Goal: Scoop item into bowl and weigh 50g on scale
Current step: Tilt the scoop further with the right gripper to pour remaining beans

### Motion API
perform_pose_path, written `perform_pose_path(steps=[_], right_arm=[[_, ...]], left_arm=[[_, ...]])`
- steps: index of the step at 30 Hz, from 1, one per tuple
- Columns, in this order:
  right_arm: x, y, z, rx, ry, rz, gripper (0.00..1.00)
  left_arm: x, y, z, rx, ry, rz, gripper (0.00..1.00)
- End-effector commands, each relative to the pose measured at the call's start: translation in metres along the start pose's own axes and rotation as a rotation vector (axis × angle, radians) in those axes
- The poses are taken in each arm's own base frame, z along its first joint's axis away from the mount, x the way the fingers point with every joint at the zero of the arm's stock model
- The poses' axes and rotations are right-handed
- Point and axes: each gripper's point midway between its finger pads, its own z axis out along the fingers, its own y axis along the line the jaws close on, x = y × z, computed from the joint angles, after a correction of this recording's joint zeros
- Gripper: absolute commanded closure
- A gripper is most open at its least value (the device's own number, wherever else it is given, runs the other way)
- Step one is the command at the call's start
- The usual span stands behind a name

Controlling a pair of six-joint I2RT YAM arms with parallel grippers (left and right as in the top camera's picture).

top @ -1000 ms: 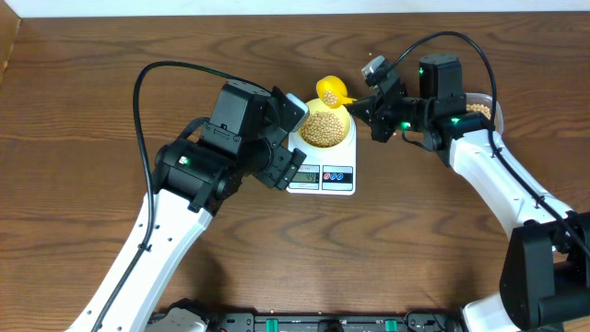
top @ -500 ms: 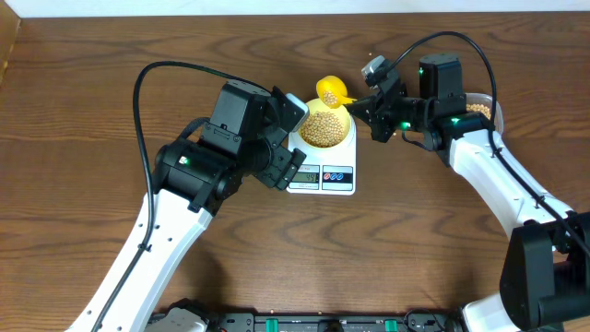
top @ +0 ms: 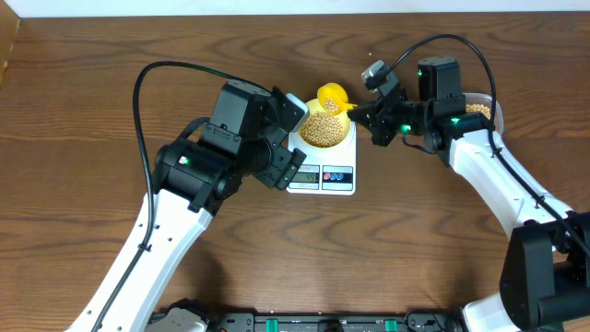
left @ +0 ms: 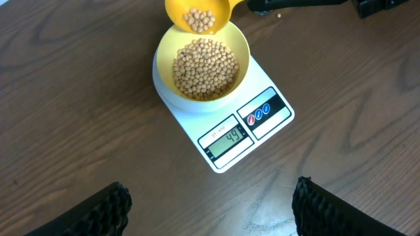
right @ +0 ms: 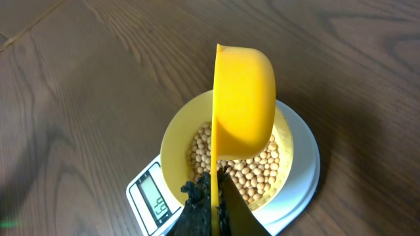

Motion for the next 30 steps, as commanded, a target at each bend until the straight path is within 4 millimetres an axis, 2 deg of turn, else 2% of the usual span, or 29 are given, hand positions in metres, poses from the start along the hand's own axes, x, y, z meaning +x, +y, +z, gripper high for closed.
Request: perform_pose_path(steps=[1, 5, 9, 11, 15, 18, 30], right_arm=[[-0.003, 0.006, 0.000, -0.013, -0.004, -0.020, 0.99], [-0.002, 0.006, 0.000, -0.014, 0.000, -0.063, 0.99], [-0.013, 0.004, 0.000, -0.001, -0.039, -0.202, 0.99], [-0.013, 0.005, 0.000, -0.006, -0.041, -0.181, 0.99], [0.005, 0.008, 0.000, -0.024, 0.025, -0.100, 0.99], [-0.008, 0.006, 0.000, -0.012, -0.022, -0.158, 0.99], [-0.006, 0.008, 0.001, -0.015, -0.013, -0.064, 0.99]], left_arm=[[-0.002, 0.000, -0.002, 0.008, -0.008, 0.007, 0.19], [-0.002, 0.000, -0.002, 0.008, -0.008, 0.007, 0.19], [-0.002, 0.000, -0.002, 0.008, -0.008, 0.007, 0.19], [-0.002, 0.000, -0.002, 0.008, -0.008, 0.007, 0.19], [-0.002, 0.000, -0.002, 0.008, -0.008, 0.007, 0.19], [-0.002, 0.000, -0.002, 0.008, -0.008, 0.007, 0.19], [-0.002, 0.000, -0.002, 0.008, -0.008, 0.007, 0.19]])
